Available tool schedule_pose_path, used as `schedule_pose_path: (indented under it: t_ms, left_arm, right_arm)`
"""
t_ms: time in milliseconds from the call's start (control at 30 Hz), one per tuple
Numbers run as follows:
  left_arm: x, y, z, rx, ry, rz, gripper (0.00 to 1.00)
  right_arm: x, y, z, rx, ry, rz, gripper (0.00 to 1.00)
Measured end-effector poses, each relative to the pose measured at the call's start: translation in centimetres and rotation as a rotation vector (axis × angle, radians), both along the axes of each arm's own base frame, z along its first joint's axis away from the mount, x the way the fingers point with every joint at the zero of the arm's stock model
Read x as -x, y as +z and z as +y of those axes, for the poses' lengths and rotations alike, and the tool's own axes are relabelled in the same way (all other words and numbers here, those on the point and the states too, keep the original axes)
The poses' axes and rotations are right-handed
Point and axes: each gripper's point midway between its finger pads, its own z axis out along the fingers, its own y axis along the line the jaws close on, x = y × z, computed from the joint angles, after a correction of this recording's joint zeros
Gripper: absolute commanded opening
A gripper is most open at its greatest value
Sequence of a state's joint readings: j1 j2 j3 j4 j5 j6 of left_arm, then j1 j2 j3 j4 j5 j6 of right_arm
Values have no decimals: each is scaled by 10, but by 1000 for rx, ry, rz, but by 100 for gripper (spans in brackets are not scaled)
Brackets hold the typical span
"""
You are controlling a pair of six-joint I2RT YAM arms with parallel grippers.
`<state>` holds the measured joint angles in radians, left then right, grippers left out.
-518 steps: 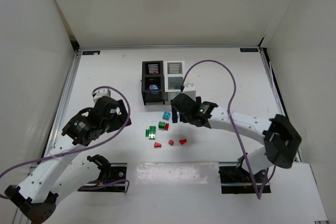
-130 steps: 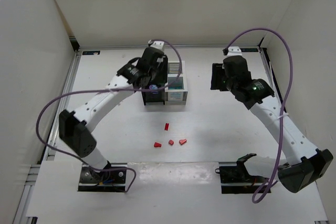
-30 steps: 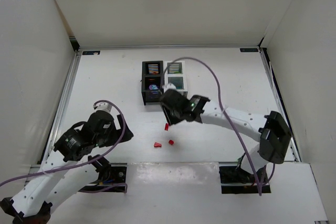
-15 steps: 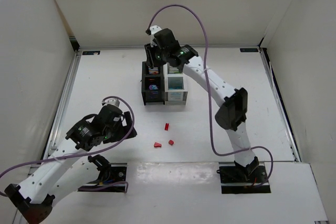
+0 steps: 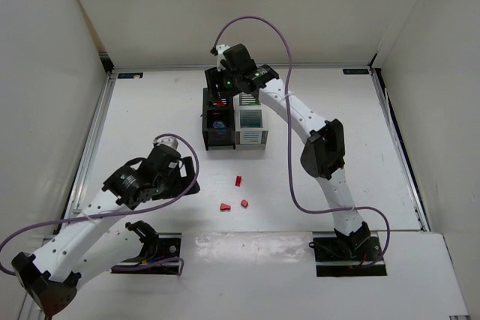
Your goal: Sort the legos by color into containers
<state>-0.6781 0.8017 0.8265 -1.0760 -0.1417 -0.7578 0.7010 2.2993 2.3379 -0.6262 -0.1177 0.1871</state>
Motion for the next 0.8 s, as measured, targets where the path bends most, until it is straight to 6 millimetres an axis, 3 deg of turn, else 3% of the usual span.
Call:
schedule_pose_path:
  t_ms: [167, 267, 300, 400, 500, 633, 800]
  left_arm:
    - [-2, -3, -8, 3, -44, 17, 100]
    - [-3, -5, -20, 36, -104, 15, 100]
    - [-3, -6, -25, 49, -131, 14, 95]
    - [1, -15, -42, 74, -254, 14, 91]
    - [10, -26, -62, 93, -397, 4, 94]
    - [10, -31, -93, 144, -497, -30, 90]
    - [8, -58, -105, 68, -519, -2, 75]
  right_arm:
    - [1, 1, 1, -11, 5, 10, 69]
    - [7, 4, -9, -11, 0, 22, 69]
    - [12, 6, -15, -6, -4, 25, 69]
    - [37, 22, -41, 4, -13, 24, 69]
    - [69, 50, -70, -7, -26, -11, 69]
    - [112, 84, -109, -45, -54, -73, 69]
    - [147, 78, -143, -22, -108, -72, 69]
